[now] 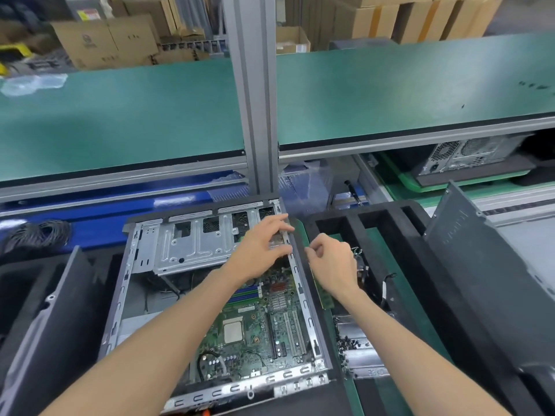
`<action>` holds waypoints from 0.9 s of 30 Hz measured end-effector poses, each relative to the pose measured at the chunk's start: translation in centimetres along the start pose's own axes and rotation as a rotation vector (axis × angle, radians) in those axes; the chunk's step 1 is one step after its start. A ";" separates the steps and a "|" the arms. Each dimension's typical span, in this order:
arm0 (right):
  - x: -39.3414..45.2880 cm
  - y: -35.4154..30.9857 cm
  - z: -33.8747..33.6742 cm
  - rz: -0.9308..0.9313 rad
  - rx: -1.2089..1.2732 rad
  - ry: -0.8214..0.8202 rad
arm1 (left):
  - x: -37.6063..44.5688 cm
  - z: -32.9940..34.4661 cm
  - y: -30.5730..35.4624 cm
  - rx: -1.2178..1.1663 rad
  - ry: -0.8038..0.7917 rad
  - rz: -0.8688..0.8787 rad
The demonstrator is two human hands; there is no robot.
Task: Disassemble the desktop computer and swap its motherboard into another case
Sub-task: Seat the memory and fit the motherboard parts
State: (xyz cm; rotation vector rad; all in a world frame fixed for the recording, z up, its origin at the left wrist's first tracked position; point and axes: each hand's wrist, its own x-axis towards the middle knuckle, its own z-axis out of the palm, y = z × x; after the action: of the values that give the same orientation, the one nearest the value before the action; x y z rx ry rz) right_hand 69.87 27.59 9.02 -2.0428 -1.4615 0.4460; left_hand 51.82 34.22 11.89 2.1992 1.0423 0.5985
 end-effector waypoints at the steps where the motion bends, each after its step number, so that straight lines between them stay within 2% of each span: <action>1: -0.2 -0.8 -0.4 -0.033 0.044 0.035 | -0.7 -0.3 -0.3 0.025 0.054 0.031; 4: -0.8 -3.2 -1.0 -0.163 0.090 0.100 | -3.3 -1.4 -1.3 0.078 0.157 0.086; 8: -2.3 -5.9 -0.1 -0.366 0.020 0.055 | -6.0 -3.0 -2.5 0.152 0.122 0.088; 10: -3.0 -6.7 0.7 -0.478 -0.028 -0.043 | -6.8 -3.8 -2.9 0.196 0.070 0.109; 13: -3.8 -7.6 2.3 -0.581 -0.226 -0.364 | -7.7 -4.2 -3.5 0.276 -0.092 0.019; 16: -4.3 -8.4 4.0 -0.603 -0.559 -0.598 | -8.6 -3.7 -4.7 0.424 -0.313 -0.148; 20: -5.2 -8.8 6.5 -0.549 -0.663 -0.761 | -9.9 -1.7 -5.7 0.552 -0.537 -0.328; 23: -5.7 -8.6 7.9 -0.521 -0.693 -0.821 | -10.6 -0.2 -6.3 0.557 -0.573 -0.360; 27: -6.3 -7.9 9.3 -0.537 -0.753 -0.852 | -11.0 0.4 -7.0 0.506 -0.528 -0.366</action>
State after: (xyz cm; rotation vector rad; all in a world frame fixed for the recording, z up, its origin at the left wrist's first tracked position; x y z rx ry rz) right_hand 56.46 26.00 6.38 -1.8891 -2.9577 0.6366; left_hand 42.01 28.74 5.31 2.2907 1.3427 -0.4372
